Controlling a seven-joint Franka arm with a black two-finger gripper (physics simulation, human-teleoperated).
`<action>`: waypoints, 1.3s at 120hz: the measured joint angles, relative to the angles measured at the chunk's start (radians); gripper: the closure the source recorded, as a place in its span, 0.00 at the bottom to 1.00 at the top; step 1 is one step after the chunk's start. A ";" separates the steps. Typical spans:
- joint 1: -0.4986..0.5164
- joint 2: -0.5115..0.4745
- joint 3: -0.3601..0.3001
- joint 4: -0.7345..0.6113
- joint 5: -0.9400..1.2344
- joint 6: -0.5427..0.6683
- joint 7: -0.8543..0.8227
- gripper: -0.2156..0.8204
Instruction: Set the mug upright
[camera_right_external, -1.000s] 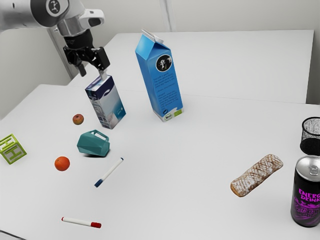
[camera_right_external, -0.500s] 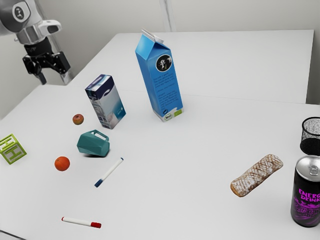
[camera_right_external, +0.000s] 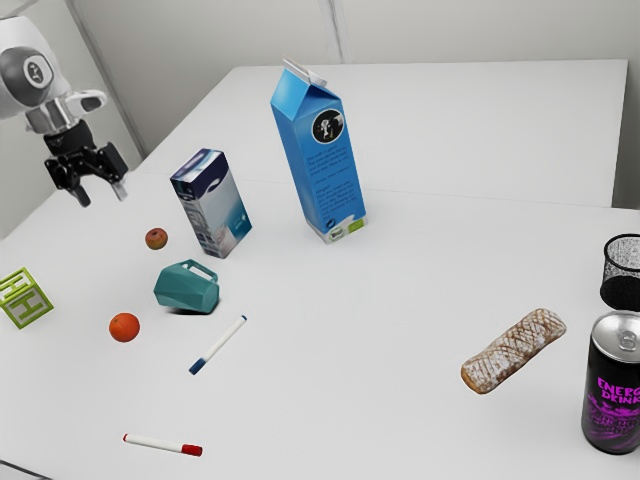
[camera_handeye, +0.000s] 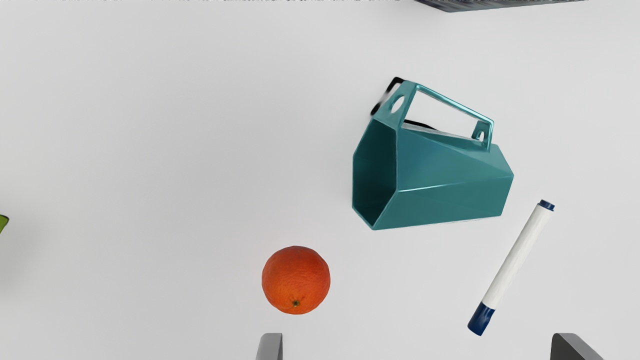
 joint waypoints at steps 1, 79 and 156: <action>0.002 0.001 0.000 -0.003 -0.001 0.003 0.003 0.23; 0.052 0.061 -0.001 -0.265 -0.272 0.259 0.236 0.24; 0.066 0.095 -0.004 -0.439 -0.584 0.330 0.397 0.24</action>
